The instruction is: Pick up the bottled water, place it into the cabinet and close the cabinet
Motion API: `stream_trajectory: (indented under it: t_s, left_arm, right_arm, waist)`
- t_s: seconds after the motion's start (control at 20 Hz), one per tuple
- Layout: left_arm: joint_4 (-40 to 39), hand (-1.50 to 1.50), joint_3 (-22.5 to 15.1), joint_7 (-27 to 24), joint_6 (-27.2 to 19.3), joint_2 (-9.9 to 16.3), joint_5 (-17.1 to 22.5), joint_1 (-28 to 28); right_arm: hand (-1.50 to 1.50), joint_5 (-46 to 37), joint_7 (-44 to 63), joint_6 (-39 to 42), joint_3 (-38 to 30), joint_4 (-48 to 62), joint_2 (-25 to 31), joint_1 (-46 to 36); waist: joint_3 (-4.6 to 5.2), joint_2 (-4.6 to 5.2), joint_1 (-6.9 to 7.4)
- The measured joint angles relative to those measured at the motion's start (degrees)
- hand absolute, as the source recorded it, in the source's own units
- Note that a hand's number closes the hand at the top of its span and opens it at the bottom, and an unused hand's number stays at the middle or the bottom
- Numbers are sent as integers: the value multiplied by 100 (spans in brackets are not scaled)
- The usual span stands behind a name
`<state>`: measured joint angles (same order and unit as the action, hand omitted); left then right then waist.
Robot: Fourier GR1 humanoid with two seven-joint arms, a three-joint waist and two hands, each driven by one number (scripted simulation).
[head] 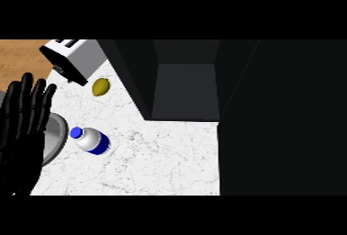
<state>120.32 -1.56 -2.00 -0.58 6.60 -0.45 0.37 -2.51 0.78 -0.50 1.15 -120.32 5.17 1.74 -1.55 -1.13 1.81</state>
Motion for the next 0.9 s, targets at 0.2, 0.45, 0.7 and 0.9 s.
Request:
stream_trajectory:
  t_s: [0.2, 0.45, 0.7, 0.9]
  left_arm:
    - [30, -150, 589, -163, 565, 397, 743, 193]
    - [-300, -150, 1153, -15, 1512, 808, 2282, 611]
    - [-170, -150, 1743, 670, 1941, 1253, 3701, 951]
    - [-54, -150, 2257, 1095, 2132, 1510, 4529, 1160]
  right_arm:
    - [-150, 215, -157, 203, -32, -209, 51, 246]
    - [-150, 493, -3, 576, 379, -614, 76, 697]
    - [-150, 658, 448, 773, 840, -1251, 95, 1086]
    - [-150, 636, 967, 705, 1038, -1636, 66, 972]
  waist:
    - [99, 64, -104]
    - [146, 74, -133]
    - [154, 81, -138]
    - [155, 92, -141]
